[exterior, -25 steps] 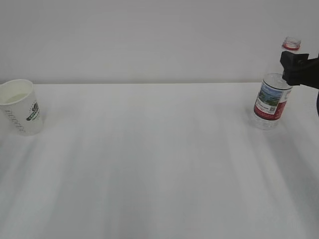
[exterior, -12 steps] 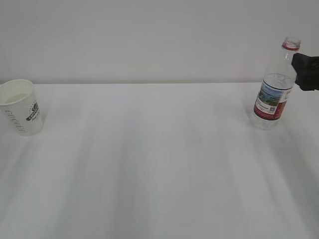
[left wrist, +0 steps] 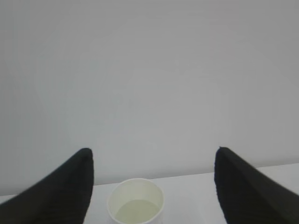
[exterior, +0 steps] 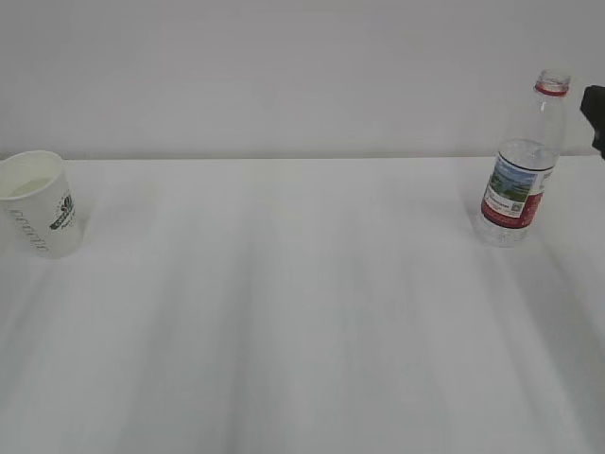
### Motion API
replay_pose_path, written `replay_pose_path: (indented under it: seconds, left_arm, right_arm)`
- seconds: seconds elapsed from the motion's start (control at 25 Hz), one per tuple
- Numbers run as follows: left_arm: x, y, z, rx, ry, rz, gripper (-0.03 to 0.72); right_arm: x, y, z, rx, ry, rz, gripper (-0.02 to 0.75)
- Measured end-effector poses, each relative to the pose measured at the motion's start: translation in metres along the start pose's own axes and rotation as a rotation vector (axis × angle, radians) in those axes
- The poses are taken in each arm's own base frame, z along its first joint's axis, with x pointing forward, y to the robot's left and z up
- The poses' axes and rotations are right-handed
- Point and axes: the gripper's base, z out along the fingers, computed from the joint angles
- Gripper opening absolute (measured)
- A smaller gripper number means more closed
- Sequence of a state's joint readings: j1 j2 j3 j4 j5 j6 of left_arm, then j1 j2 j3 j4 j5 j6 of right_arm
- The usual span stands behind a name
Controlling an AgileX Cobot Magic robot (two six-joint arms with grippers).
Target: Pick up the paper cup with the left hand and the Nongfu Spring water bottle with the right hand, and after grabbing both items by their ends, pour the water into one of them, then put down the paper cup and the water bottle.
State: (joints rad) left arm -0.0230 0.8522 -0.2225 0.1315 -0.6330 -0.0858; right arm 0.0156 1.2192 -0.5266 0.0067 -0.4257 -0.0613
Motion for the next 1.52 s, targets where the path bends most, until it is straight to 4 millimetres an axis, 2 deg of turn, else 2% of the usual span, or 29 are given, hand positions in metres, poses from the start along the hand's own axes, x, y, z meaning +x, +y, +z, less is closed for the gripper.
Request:
replay_pose_path:
  seconds: [0.52,0.64,0.96,1.52]
  left_arm:
    - [-0.008,0.000,-0.010,-0.007,-0.020,0.006,0.587]
    - [-0.009,0.000,-0.013,-0.010,-0.016,0.005,0.587]
    - [-0.028,0.002,-0.017,-0.028,0.005,0.014,0.587]
    - [-0.050,0.004,-0.037,-0.067,0.096,0.020,0.587]
  right_arm:
    - [-0.021,0.000,-0.040,-0.010,0.014,-0.038,0.594]
    - [-0.021,-0.001,-0.049,-0.011,0.043,-0.040,0.594]
    - [-0.026,-0.001,-0.069,-0.008,0.068,-0.041,0.592]
    - [-0.025,-0.002,-0.108,-0.007,0.143,-0.056,0.591]
